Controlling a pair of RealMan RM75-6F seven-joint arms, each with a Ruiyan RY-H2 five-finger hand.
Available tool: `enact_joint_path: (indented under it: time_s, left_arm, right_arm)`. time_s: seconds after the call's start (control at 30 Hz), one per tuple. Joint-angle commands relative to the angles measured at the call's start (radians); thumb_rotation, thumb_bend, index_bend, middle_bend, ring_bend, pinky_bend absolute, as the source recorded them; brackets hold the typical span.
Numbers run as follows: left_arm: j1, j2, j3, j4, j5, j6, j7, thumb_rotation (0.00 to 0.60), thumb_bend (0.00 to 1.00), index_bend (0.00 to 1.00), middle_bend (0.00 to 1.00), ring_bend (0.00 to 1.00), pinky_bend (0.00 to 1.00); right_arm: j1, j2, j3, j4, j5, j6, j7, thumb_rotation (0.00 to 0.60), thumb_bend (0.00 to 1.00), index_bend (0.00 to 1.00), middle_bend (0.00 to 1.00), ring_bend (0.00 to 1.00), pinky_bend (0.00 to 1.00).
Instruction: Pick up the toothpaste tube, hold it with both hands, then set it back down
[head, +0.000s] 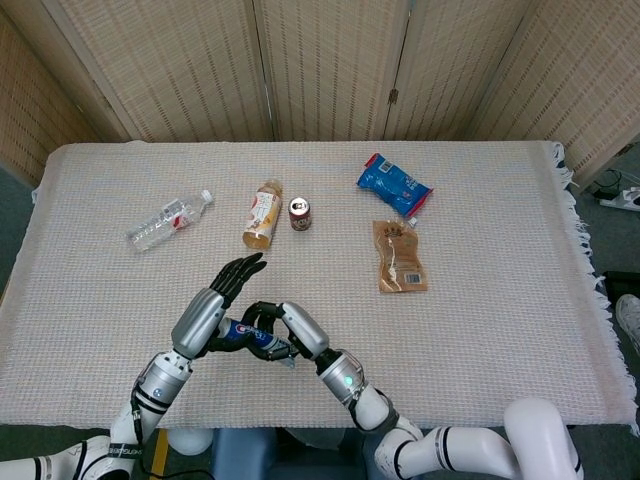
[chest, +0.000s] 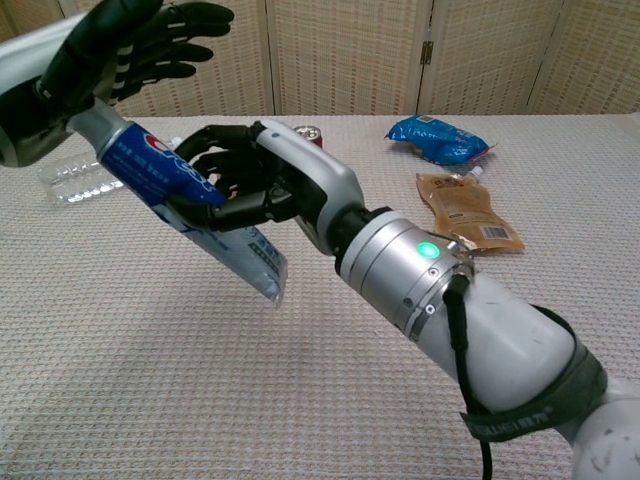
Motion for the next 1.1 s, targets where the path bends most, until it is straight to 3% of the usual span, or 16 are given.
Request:
enact_joint_path:
  time_s: [0.03, 0.37, 0.6, 0.7, 0.87, 1.1]
  left_arm:
    - [0.003, 0.025, -0.002, -0.009, 0.0, -0.001, -0.024, 0.038, 0.14, 0.0, 0.04, 0.0, 0.0]
    - [0.043, 0.145, 0.027, 0.013, 0.03, 0.024, -0.074, 0.038, 0.15, 0.0, 0.03, 0.0, 0.0]
    - [0.066, 0.165, 0.042, 0.049, 0.018, 0.032, -0.04, 0.037, 0.15, 0.0, 0.03, 0.0, 0.0]
    - [0.074, 0.177, 0.049, 0.057, 0.01, 0.027, -0.02, 0.039, 0.15, 0.0, 0.03, 0.0, 0.0]
    - [0.087, 0.19, 0.05, 0.071, -0.005, 0.032, -0.001, 0.037, 0.15, 0.0, 0.03, 0.0, 0.0]
    - [0.107, 0.223, 0.05, 0.098, -0.042, 0.024, -0.008, 0.037, 0.15, 0.0, 0.03, 0.0, 0.0]
  right_arm:
    - [-0.002, 0.019, -0.01, 0.005, -0.011, -0.006, -0.024, 0.6, 0.74, 0.88, 0.74, 0.76, 0.61]
    - [0.032, 0.176, -0.04, 0.022, 0.038, -0.156, -0.363, 0.6, 0.74, 0.83, 0.68, 0.7, 0.57]
    - [0.068, 0.189, -0.048, 0.06, 0.133, -0.255, -0.588, 0.6, 0.74, 0.73, 0.58, 0.62, 0.47]
    - [0.079, 0.182, -0.059, 0.075, 0.168, -0.285, -0.664, 0.6, 0.74, 0.62, 0.47, 0.52, 0.39]
    - [0.086, 0.185, -0.065, 0.068, 0.209, -0.298, -0.757, 0.6, 0.74, 0.3, 0.3, 0.35, 0.29]
    - [0.045, 0.279, -0.066, -0.063, 0.184, -0.222, -0.779, 0.6, 0.74, 0.22, 0.25, 0.32, 0.28]
